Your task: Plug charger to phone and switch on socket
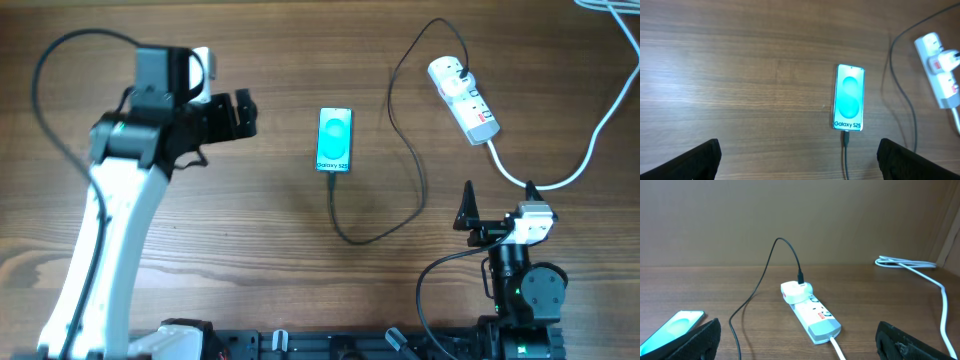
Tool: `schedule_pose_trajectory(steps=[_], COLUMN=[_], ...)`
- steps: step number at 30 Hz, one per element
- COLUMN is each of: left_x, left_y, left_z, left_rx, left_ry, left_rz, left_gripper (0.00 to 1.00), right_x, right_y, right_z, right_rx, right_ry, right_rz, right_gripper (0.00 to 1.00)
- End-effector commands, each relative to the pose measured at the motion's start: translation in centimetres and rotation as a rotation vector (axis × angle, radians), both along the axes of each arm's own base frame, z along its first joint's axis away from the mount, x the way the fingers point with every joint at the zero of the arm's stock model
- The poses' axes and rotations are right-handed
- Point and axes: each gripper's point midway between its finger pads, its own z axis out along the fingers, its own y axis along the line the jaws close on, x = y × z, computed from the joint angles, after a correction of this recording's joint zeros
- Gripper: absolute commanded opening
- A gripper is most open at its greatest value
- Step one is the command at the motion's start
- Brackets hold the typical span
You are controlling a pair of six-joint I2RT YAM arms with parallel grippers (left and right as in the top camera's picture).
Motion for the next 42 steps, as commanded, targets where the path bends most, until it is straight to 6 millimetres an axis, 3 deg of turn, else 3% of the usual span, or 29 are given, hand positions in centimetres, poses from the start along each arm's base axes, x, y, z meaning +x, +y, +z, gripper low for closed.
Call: schedule_pose_trajectory(steps=[1, 5, 11, 19, 29, 42], left_x=[-2.1, -3.8, -4.3, -7.2, -10.9, -11.5], left_y=[1.9, 2.7, 2.8, 5.3, 6.0, 6.3], left_z=[2.0, 0.9, -0.7, -2.7, -0.9, -2.3], left_rx=[0.024, 0.092, 0.086, 0.099, 0.116, 0.096], left_ry=[-0.069, -0.138, -0.377, -0.539, -0.741, -0.847], left_rz=[0.041, -0.03, -0.022, 0.067, 0.11, 0.148], left_gripper=[1.0, 1.0, 1.0, 1.0, 1.0, 1.0], right_x=[0.0, 0.0, 0.0, 0.0, 0.0, 0.0], right_y=[-0.3, -0.3, -0.3, -0.3, -0.3, -0.3], right_z=[0.1, 0.1, 0.1, 0.1, 0.1, 0.1], right_rx=[-0.004, -0.004, -0.004, -0.004, -0.004, -0.004], right_ry=[-0.007, -0.007, -0.007, -0.007, -0.007, -0.007], right_rz=[-0.014, -0.014, -0.014, -0.014, -0.014, -0.014], right_gripper=[1.0, 1.0, 1.0, 1.0, 1.0, 1.0])
